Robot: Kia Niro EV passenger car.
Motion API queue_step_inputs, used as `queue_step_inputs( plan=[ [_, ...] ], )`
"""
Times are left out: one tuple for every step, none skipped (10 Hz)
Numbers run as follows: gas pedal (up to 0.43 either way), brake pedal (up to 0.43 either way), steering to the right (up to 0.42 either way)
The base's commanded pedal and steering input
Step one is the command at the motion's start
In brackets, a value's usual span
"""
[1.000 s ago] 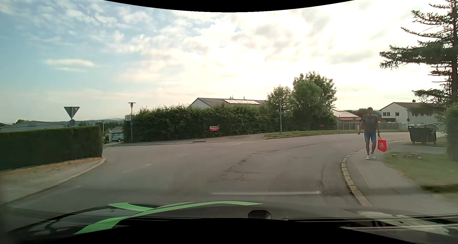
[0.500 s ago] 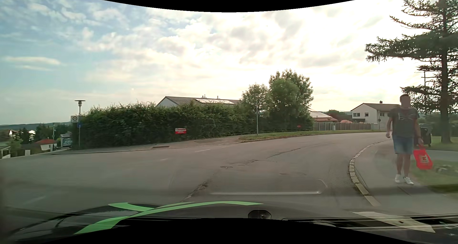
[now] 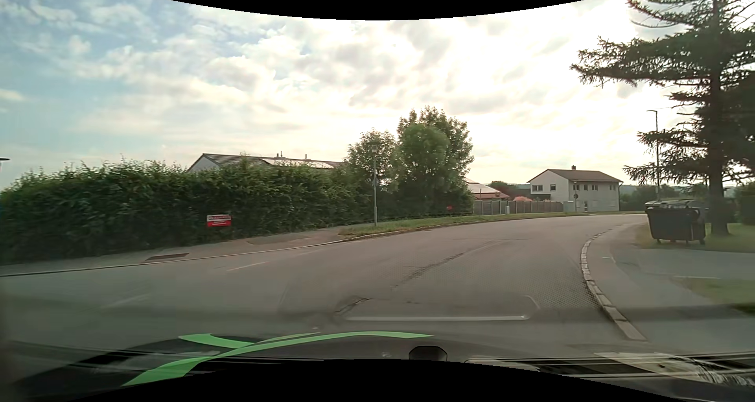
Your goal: Follow the waypoints while adhering to traffic rules and regulations
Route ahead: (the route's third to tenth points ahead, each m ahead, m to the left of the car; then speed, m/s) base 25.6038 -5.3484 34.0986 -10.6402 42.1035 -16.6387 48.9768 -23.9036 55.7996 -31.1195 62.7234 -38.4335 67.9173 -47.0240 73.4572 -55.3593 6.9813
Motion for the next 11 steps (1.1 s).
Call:
queue_step_inputs(
  plan=[
    [0.130, 0.000, 0.169],
    [0.130, 0.000, 0.168],
    [0.130, 0.000, 0.167],
    [0.130, 0.000, 0.166],
    [0.130, 0.000, 0.165],
    [0.130, 0.000, 0.165],
    [0.130, 0.000, 0.163],
    [0.130, 0.000, 0.158],
    [0.130, 0.000, 0.145],
    [0.130, 0.000, 0.134],
    [0.130, 0.000, 0.127]
  ],
)
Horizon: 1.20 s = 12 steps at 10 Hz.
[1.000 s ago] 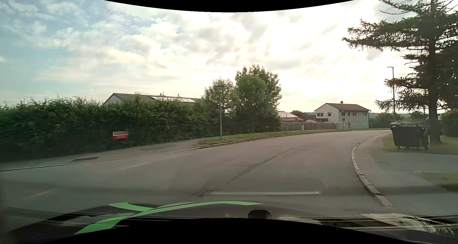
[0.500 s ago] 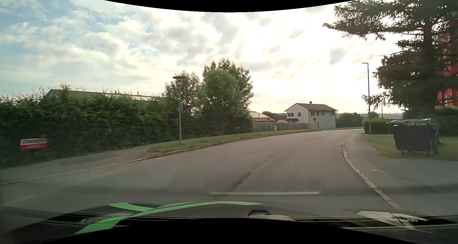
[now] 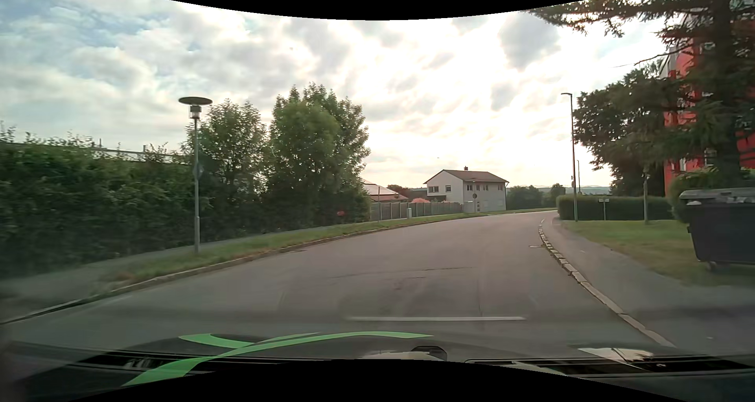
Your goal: Follow the waypoints while adhering to traffic rules and regulations
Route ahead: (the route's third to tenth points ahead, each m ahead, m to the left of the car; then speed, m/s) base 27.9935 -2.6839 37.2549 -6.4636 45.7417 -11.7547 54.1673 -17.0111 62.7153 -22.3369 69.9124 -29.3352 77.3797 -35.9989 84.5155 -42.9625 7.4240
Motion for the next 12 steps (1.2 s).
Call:
queue_step_inputs(
  plan=[
    [0.130, 0.000, 0.126],
    [0.138, 0.000, 0.127],
    [0.150, 0.000, 0.127],
    [0.150, 0.000, 0.125],
    [0.157, 0.000, 0.120],
    [0.157, 0.000, 0.113],
    [0.157, 0.000, 0.107],
    [0.157, 0.000, 0.105],
    [0.157, 0.000, 0.105],
    [0.157, 0.000, 0.100],
    [0.157, 0.000, 0.094],
    [0.157, 0.000, 0.083]
  ],
)
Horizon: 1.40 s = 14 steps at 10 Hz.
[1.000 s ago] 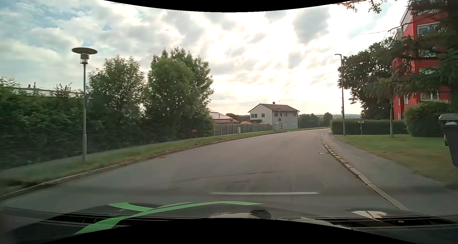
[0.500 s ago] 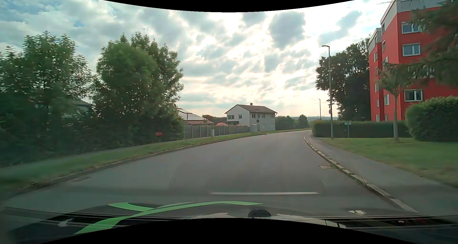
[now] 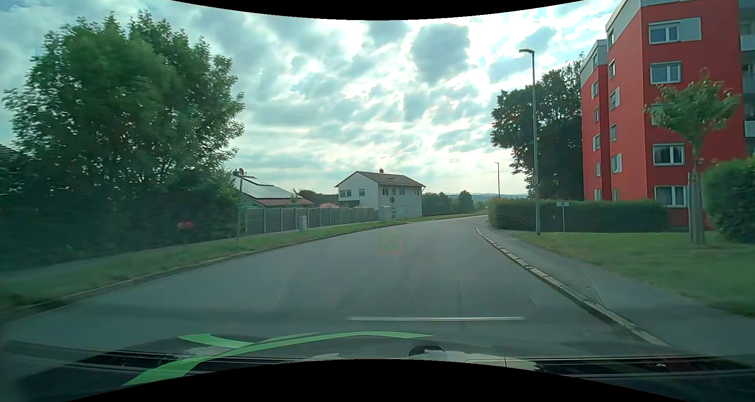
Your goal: Follow the waypoints while adhering to traffic rules and regulations
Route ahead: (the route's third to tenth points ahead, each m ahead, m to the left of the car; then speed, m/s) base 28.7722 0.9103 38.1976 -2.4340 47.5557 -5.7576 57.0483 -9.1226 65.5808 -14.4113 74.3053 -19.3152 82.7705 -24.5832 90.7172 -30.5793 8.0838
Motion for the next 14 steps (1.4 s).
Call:
queue_step_inputs(
  plan=[
    [0.157, 0.000, 0.071],
    [0.157, 0.000, 0.064],
    [0.157, 0.000, 0.060],
    [0.157, 0.000, 0.058],
    [0.157, 0.000, 0.057],
    [0.157, 0.000, 0.054],
    [0.157, 0.000, 0.050],
    [0.150, 0.000, 0.048],
    [0.150, 0.000, 0.044],
    [0.138, 0.000, 0.037],
    [0.130, 0.000, 0.028],
    [0.138, 0.000, 0.021],
    [0.138, 0.000, 0.018],
    [0.130, 0.000, 0.017]
  ],
)
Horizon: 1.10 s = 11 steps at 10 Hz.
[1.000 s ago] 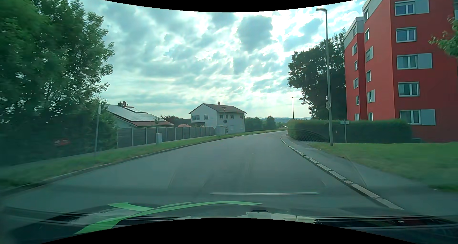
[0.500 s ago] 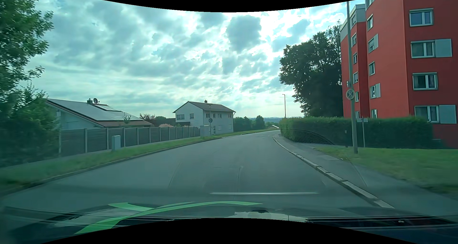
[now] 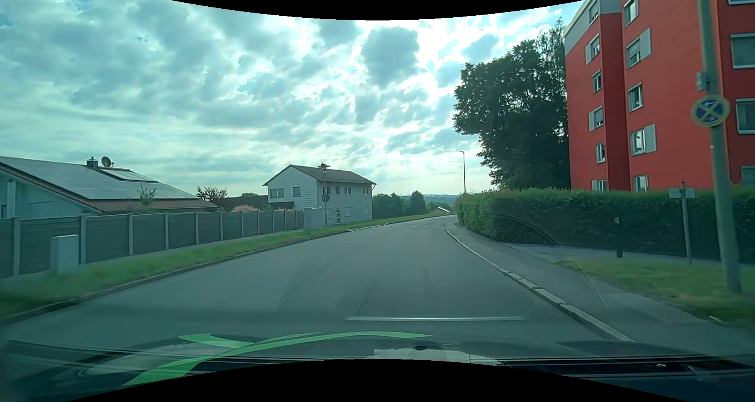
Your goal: Follow the waypoints while adhering to traffic rules and regulations
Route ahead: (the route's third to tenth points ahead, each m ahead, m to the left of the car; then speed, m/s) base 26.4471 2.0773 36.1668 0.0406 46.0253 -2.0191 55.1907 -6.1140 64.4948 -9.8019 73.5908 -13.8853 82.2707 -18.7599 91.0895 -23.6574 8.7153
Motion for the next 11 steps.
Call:
queue_step_inputs(
  plan=[
    [0.130, 0.000, 0.012],
    [0.110, 0.000, 0.011],
    [0.110, 0.000, 0.011],
    [0.110, 0.000, 0.011],
    [0.098, 0.000, 0.009],
    [0.079, 0.000, 0.008],
    [0.087, 0.000, 0.009],
    [0.157, 0.000, 0.008],
    [0.177, 0.000, 0.008],
    [0.177, 0.000, 0.008],
    [0.177, 0.000, 0.008]
  ],
)
